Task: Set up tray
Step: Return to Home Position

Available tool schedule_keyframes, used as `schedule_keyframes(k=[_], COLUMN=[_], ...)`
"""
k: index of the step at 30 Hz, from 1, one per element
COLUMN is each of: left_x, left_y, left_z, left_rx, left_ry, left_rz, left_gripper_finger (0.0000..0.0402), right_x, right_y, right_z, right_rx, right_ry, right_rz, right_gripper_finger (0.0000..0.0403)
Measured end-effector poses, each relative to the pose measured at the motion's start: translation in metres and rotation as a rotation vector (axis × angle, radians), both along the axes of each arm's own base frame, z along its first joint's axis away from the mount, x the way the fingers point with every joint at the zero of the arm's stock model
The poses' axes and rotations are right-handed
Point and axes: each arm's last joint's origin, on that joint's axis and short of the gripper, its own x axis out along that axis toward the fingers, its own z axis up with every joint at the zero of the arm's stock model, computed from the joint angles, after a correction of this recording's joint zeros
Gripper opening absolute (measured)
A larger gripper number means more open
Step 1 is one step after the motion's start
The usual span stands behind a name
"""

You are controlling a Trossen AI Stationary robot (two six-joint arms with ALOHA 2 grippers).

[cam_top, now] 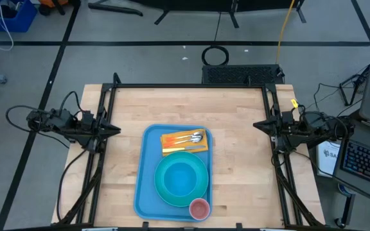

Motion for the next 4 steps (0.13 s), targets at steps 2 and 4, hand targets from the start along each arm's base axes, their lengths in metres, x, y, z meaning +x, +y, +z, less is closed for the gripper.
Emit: schedule_keyframes(k=[2, 4], left_x=[0.0, 0.0], left_y=[0.0, 0.0], left_z=[0.0, 0.0], left_rx=[0.0, 0.0], left_ry=[0.0, 0.0], left_rz=[-0.001, 0.0], left_gripper_finger=[0.0047, 0.0047], right_x=[0.0, 0.0], right_y=[0.0, 0.0], right_z=[0.0, 0.0], right_rx=[0.0, 0.0], right_ry=[0.0, 0.0], right_rz=[0.0, 0.0], right_gripper_finger=[0.0, 0.0])
